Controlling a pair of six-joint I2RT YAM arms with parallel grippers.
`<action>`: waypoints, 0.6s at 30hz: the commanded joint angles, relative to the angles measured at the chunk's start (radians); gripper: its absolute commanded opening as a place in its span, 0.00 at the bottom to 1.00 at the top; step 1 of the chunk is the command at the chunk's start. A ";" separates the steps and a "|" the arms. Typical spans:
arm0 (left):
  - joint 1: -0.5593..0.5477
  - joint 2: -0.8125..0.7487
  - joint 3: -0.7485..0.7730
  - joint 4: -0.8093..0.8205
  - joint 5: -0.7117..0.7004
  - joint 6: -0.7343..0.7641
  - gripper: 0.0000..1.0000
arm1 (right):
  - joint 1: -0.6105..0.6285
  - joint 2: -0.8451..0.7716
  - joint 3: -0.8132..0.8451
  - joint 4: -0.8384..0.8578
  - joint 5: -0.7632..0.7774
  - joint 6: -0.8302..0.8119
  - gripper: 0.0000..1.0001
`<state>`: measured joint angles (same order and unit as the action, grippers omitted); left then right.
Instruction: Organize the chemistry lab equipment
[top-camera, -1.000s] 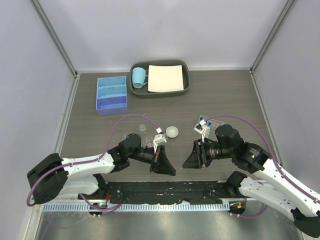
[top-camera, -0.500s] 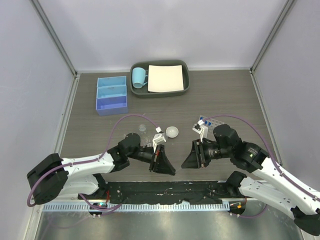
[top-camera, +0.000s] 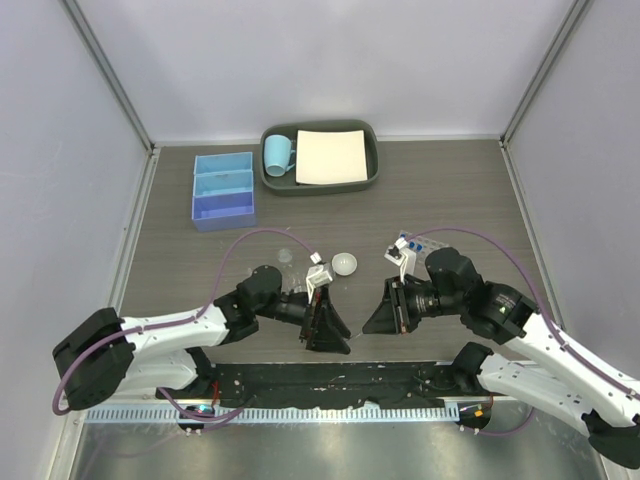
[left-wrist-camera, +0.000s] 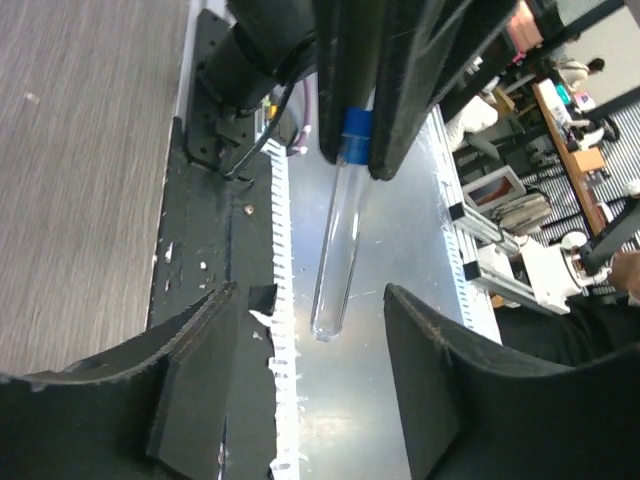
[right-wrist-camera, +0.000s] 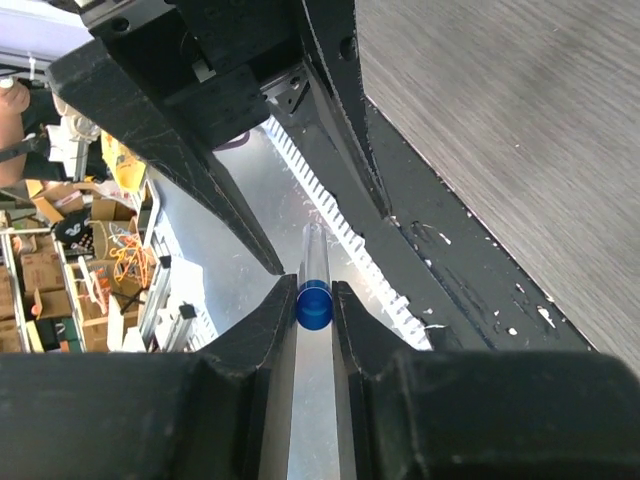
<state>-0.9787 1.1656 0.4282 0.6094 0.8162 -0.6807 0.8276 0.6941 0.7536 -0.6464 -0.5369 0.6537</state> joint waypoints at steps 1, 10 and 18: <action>0.008 -0.072 0.076 -0.231 -0.170 0.042 0.66 | 0.004 0.031 0.081 -0.027 0.104 -0.037 0.12; 0.012 -0.169 0.348 -0.978 -0.909 0.030 0.65 | 0.002 0.119 0.207 -0.194 0.474 -0.085 0.07; 0.012 -0.179 0.366 -1.114 -1.048 -0.022 0.57 | -0.099 0.248 0.313 -0.325 0.868 -0.072 0.07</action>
<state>-0.9676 1.0065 0.8028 -0.3786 -0.1177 -0.6792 0.7933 0.8963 1.0157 -0.9112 0.0860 0.5953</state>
